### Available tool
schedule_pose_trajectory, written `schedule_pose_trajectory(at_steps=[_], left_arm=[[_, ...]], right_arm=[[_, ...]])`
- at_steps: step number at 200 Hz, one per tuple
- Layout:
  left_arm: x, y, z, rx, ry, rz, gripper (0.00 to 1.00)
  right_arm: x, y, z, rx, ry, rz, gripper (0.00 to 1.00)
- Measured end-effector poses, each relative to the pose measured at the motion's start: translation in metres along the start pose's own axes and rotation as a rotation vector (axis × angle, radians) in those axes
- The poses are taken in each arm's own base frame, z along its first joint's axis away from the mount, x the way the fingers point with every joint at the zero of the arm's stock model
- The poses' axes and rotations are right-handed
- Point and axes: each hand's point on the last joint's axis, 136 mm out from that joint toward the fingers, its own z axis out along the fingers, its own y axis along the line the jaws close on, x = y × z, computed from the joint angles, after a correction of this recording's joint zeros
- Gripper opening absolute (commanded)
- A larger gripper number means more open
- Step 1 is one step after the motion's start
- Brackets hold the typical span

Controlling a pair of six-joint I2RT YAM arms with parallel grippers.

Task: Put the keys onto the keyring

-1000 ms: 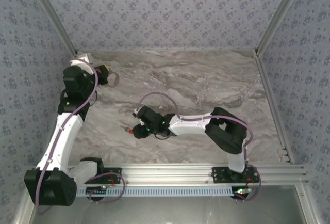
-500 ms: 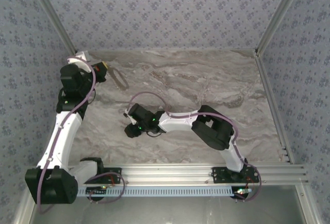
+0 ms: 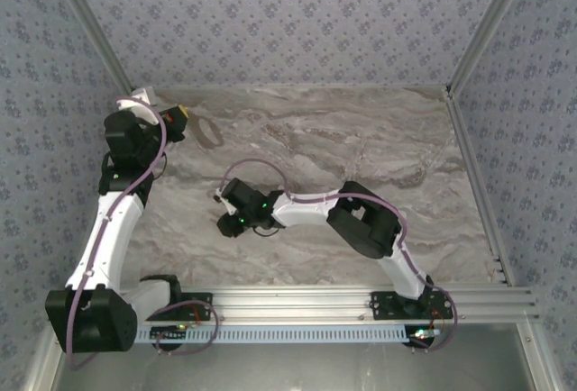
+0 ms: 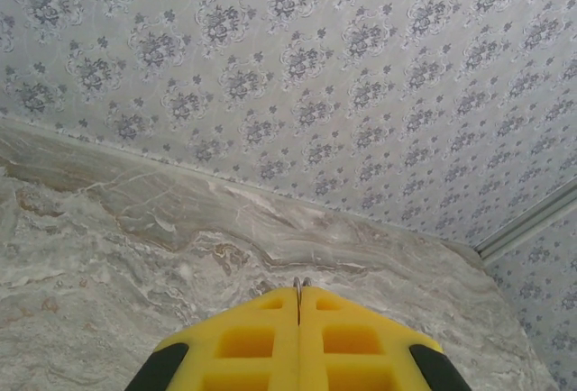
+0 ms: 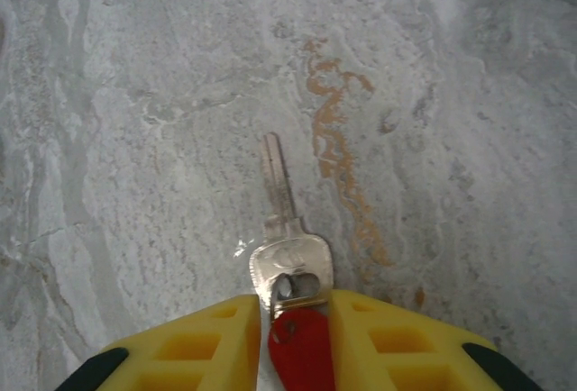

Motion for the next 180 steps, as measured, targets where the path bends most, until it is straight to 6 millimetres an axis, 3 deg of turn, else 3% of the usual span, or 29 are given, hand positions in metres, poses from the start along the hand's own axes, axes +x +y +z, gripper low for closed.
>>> schedule_pose_trajectory(at_steps=[42, 81, 125, 152, 180], left_arm=[[-0.001, -0.004, 0.000, 0.022, -0.002, 0.000, 0.00], [0.000, -0.003, 0.001, 0.022, 0.004, -0.002, 0.00], [-0.001, -0.005, 0.001, 0.030, 0.001, -0.006, 0.00], [0.002, -0.009, 0.001, 0.053, 0.014, -0.006, 0.00], [0.004, -0.013, 0.001, 0.076, 0.028, -0.010, 0.00]], right_arm=[[-0.003, -0.003, 0.003, -0.007, 0.003, 0.009, 0.19], [-0.007, 0.001, 0.006, -0.024, 0.004, 0.009, 0.00], [-0.009, 0.001, 0.003, -0.041, -0.001, 0.015, 0.00], [0.004, -0.013, -0.018, -0.025, 0.001, 0.047, 0.00], [0.003, -0.033, -0.061, -0.009, -0.053, 0.094, 0.00]])
